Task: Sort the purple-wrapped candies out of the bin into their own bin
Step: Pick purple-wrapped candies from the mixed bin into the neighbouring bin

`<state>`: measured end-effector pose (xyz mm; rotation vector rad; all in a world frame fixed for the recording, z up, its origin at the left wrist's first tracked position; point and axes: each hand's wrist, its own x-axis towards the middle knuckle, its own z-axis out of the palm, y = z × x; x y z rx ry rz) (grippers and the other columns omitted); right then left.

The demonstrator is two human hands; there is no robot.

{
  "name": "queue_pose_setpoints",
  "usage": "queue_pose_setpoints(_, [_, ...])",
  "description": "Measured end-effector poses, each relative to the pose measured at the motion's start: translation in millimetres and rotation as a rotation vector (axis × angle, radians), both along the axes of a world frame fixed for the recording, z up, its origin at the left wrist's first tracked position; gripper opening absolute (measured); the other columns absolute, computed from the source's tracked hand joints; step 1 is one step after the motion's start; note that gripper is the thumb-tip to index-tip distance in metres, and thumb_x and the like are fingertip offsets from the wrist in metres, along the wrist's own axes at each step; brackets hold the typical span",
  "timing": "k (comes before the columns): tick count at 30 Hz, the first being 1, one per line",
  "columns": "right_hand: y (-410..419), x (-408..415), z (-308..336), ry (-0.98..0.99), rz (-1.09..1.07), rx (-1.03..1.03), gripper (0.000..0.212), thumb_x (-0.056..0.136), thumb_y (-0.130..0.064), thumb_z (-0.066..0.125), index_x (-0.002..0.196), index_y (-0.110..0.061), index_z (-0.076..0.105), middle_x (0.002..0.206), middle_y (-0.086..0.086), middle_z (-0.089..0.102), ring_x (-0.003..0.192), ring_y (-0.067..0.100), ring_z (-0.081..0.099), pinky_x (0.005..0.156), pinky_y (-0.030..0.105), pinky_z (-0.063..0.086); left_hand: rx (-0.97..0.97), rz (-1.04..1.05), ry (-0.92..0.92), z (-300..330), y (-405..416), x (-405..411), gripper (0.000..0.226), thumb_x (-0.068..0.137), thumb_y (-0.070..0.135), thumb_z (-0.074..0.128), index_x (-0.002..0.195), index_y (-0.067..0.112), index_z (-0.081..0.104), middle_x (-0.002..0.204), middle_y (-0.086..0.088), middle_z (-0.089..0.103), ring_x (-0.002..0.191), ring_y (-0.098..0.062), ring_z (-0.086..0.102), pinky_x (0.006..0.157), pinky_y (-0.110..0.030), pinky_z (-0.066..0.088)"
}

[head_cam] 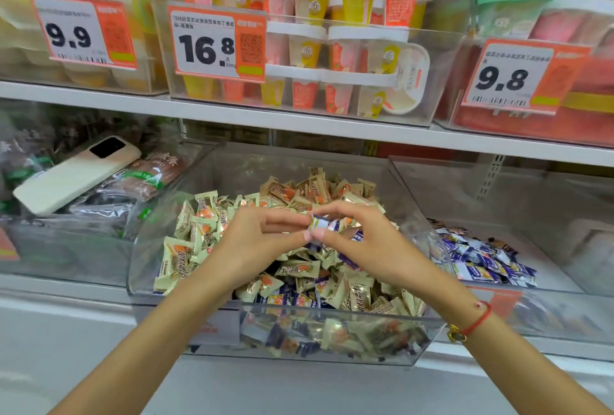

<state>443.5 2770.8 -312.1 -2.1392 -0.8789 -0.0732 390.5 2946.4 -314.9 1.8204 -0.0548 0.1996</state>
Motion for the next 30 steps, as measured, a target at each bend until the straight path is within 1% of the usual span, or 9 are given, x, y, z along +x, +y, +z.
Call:
queue_pose_setpoints(3, [-15.9, -4.7, 3.4, -0.051, -0.129, 0.083, 0.013, 0.09, -0.031, 0.064, 0.103, -0.03, 0.063, 0.1, -0.027, 0.059, 0.093, -0.009, 0.056, 0.079, 0.01, 0.041, -0.101, -0.094, 0.019, -0.3, -15.1, 3.2, 0.027, 0.077, 0.015, 0.076, 0.102, 0.02, 0.071, 0.092, 0.006, 0.075, 0.085, -0.002, 0.069, 0.066, -0.008, 0.05])
queue_pose_setpoints(5, [-37.2, -4.5, 8.0, -0.105, -0.259, 0.164, 0.011, 0.089, -0.031, 0.064, 0.1, -0.032, 0.061, 0.098, -0.024, 0.06, 0.08, -0.005, 0.056, 0.071, 0.009, 0.043, -0.001, -0.096, -0.005, -3.4, -15.7, 7.7, 0.029, 0.078, 0.02, 0.076, 0.106, 0.025, 0.068, 0.1, 0.01, 0.073, 0.089, 0.001, 0.068, 0.071, -0.011, 0.052])
queue_pose_setpoints(7, [-66.8, 0.9, 15.1, -0.21, -0.4, 0.253, 0.01, 0.089, -0.028, 0.065, 0.098, -0.027, 0.062, 0.096, -0.016, 0.063, 0.077, 0.003, 0.058, 0.068, 0.012, 0.044, 0.461, -0.049, -0.095, -11.1, -3.8, 16.0, 0.031, 0.082, 0.034, 0.071, 0.112, 0.036, 0.063, 0.119, 0.018, 0.063, 0.104, 0.006, 0.059, 0.09, -0.022, 0.051])
queue_pose_setpoints(9, [-98.7, 17.5, 16.0, -0.358, -0.546, 0.191, 0.008, 0.09, -0.021, 0.065, 0.094, -0.024, 0.06, 0.094, -0.005, 0.061, 0.077, 0.01, 0.057, 0.067, 0.017, 0.043, 0.899, -0.123, -0.119, -17.0, 9.4, 21.1, 0.034, 0.085, 0.049, 0.061, 0.119, 0.047, 0.056, 0.136, 0.025, 0.046, 0.127, 0.001, 0.04, 0.11, -0.036, 0.034])
queue_pose_setpoints(12, [-138.9, 57.4, -1.1, -0.346, -0.669, -0.113, 0.009, 0.091, -0.016, 0.062, 0.095, -0.022, 0.056, 0.097, 0.007, 0.056, 0.078, 0.02, 0.052, 0.069, 0.033, 0.039, 1.118, -0.276, -0.05, -24.3, 22.8, 26.2, 0.039, 0.088, 0.049, 0.059, 0.126, 0.05, 0.05, 0.148, 0.024, 0.027, 0.139, -0.004, 0.02, 0.116, -0.037, 0.018])
queue_pose_setpoints(17, [-157.8, 75.7, -17.2, 0.049, -0.404, -0.523, 0.026, 0.096, -0.024, 0.055, 0.12, -0.016, 0.06, 0.109, 0.002, 0.054, 0.101, 0.02, 0.051, 0.083, 0.029, 0.04, 1.234, -0.156, -0.137, -28.3, 34.7, 29.4, 0.033, 0.091, 0.032, 0.059, 0.12, 0.049, 0.054, 0.147, 0.024, 0.028, 0.137, -0.004, 0.026, 0.112, -0.031, 0.019])
queue_pose_setpoints(22, [-127.2, 33.4, -4.7, -0.458, -0.531, -0.179, 0.025, 0.088, -0.014, 0.065, 0.112, -0.021, 0.067, 0.113, -0.001, 0.063, 0.108, 0.02, 0.056, 0.088, 0.033, 0.046, 1.258, 0.021, -0.255, -27.5, 39.2, 33.5, 0.029, 0.093, 0.033, 0.055, 0.12, 0.043, 0.057, 0.135, 0.023, 0.046, 0.126, -0.005, 0.041, 0.106, -0.03, 0.029])
queue_pose_setpoints(25, [-78.6, -4.0, 14.9, -0.51, -0.277, -0.035, 0.021, 0.085, -0.012, 0.069, 0.102, -0.024, 0.07, 0.094, -0.015, 0.064, 0.088, 0.001, 0.058, 0.074, 0.013, 0.045, 1.286, 0.018, -0.236, -28.3, 42.7, 34.3, 0.034, 0.094, 0.039, 0.052, 0.128, 0.042, 0.052, 0.139, 0.02, 0.043, 0.129, -0.006, 0.037, 0.107, -0.031, 0.029])
queue_pose_setpoints(30, [-6.1, 0.5, 3.2, -0.253, 0.193, -0.585, 0.019, 0.09, -0.028, 0.065, 0.108, -0.03, 0.071, 0.105, -0.021, 0.065, 0.086, -0.014, 0.047, 0.079, 0.011, 0.034, 1.26, -0.166, -0.096, -20.3, 43.5, 21.9, 0.043, 0.091, 0.056, 0.047, 0.134, 0.047, 0.045, 0.153, 0.02, 0.023, 0.142, -0.008, 0.017, 0.115, -0.035, 0.015])
